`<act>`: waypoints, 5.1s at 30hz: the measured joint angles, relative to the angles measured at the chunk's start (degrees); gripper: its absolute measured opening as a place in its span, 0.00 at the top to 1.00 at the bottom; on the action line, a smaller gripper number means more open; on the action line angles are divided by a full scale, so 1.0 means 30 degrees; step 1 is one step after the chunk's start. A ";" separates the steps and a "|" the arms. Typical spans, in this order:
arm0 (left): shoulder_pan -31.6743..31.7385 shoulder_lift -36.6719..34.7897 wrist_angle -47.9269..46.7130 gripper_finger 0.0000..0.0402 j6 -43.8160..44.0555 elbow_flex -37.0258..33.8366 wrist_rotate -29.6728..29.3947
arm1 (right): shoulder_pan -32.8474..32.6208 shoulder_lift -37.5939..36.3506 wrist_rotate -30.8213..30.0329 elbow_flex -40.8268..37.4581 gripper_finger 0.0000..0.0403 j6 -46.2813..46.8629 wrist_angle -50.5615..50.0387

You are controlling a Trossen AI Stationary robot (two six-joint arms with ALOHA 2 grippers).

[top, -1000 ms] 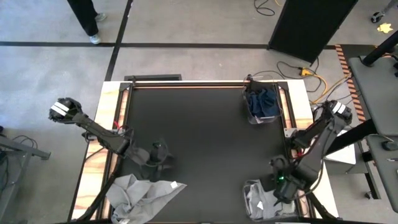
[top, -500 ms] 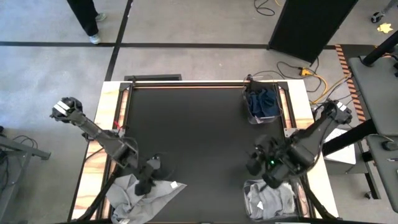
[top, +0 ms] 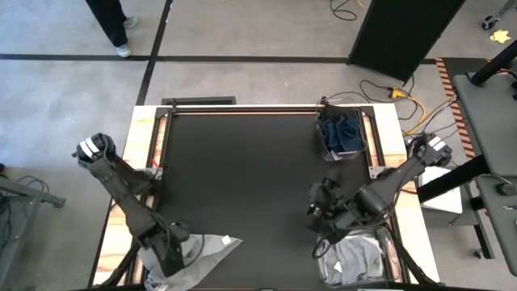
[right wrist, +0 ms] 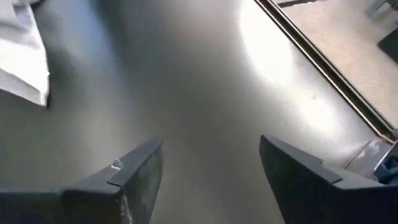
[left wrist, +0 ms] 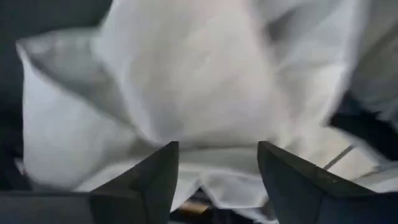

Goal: Sort towels by color in basket
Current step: Put the gray towel into the bottom transparent bin

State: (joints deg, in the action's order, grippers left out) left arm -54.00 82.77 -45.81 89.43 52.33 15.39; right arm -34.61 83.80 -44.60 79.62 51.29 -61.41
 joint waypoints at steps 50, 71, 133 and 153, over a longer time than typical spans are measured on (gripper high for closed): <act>1.6357 -0.0863 2.3977 0.60 -2.6792 -0.7644 -0.8828 | 0.2456 0.5592 -0.0735 -0.2660 0.37 -1.1399 1.2510; 1.1926 -0.6401 3.3776 0.48 -2.6802 -1.5986 -0.9444 | 0.7574 0.7794 0.6374 -0.4533 0.24 -1.0931 1.7985; 1.1904 -0.9972 2.8683 0.48 -2.9459 -1.5889 -1.3214 | -0.5898 0.2752 1.8941 -0.4376 0.98 2.1467 0.2384; 1.1941 -1.0492 2.8601 0.40 -2.9582 -1.5882 -1.3651 | -0.5134 0.2088 2.0731 -0.3908 0.61 1.9897 0.3576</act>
State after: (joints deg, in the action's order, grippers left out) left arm -18.17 51.29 39.99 0.69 4.69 -25.56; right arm -50.01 90.06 17.59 67.89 110.98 -50.68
